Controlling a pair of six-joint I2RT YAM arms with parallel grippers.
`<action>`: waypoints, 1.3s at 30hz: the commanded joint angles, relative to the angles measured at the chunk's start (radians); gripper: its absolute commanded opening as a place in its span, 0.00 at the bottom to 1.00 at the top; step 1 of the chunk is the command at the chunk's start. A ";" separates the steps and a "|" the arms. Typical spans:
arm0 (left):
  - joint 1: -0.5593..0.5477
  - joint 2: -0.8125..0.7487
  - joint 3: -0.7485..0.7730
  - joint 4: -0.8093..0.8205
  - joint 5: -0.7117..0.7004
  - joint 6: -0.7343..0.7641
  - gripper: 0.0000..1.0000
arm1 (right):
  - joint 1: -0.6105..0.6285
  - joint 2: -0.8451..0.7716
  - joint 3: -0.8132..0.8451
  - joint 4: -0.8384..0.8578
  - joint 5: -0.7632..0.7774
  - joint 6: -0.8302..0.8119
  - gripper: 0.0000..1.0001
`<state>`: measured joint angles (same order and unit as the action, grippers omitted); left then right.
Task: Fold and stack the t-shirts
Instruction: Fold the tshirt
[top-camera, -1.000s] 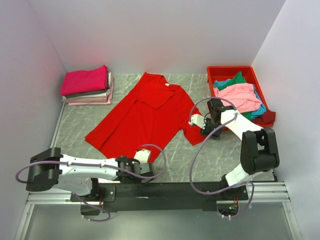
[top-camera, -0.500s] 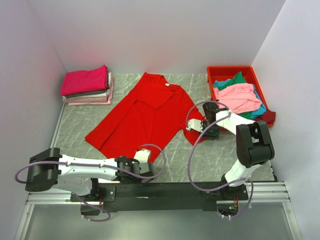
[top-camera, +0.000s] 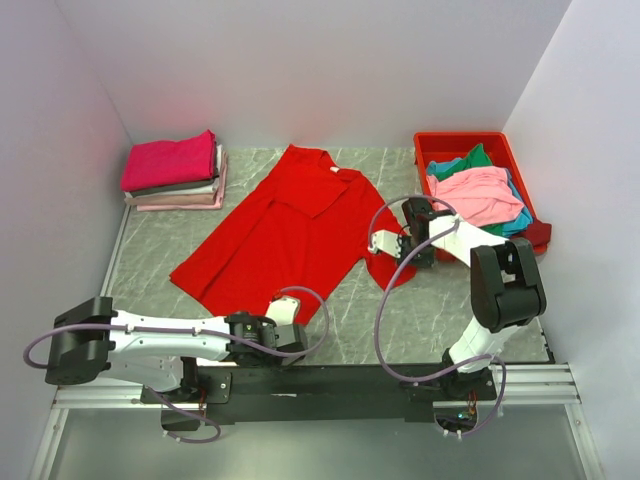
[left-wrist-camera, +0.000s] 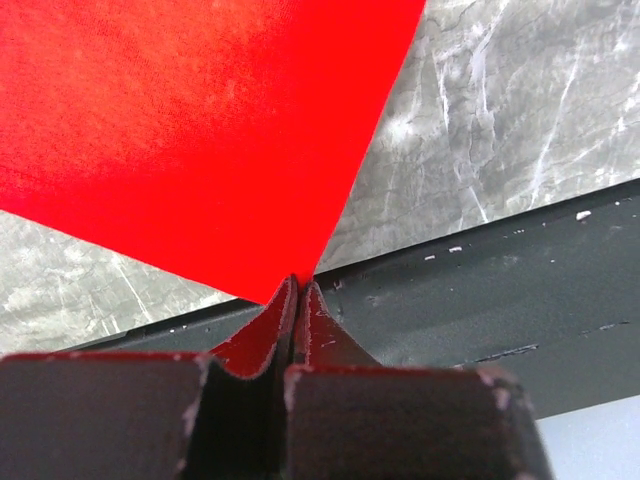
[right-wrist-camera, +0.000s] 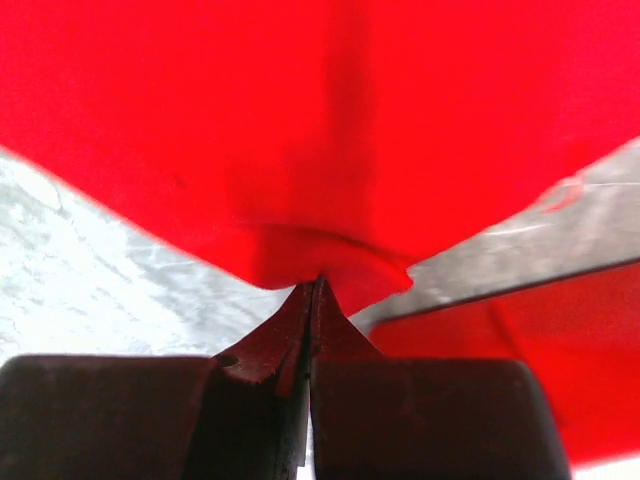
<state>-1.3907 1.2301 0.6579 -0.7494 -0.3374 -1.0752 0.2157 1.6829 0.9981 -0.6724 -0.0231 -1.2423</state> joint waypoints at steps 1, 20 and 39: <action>0.004 -0.038 0.003 -0.024 -0.006 -0.022 0.01 | 0.004 -0.031 0.088 -0.010 -0.069 0.046 0.00; 0.107 -0.288 0.000 -0.091 0.024 -0.091 0.01 | 0.004 -0.028 0.427 -0.035 -0.164 0.204 0.00; 0.144 -0.334 -0.095 0.009 0.137 -0.169 0.01 | 0.106 0.208 0.908 -0.007 -0.147 0.406 0.00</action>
<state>-1.2503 0.9260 0.5766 -0.7601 -0.2104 -1.1851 0.3229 1.8725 1.8076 -0.7189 -0.1841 -0.8997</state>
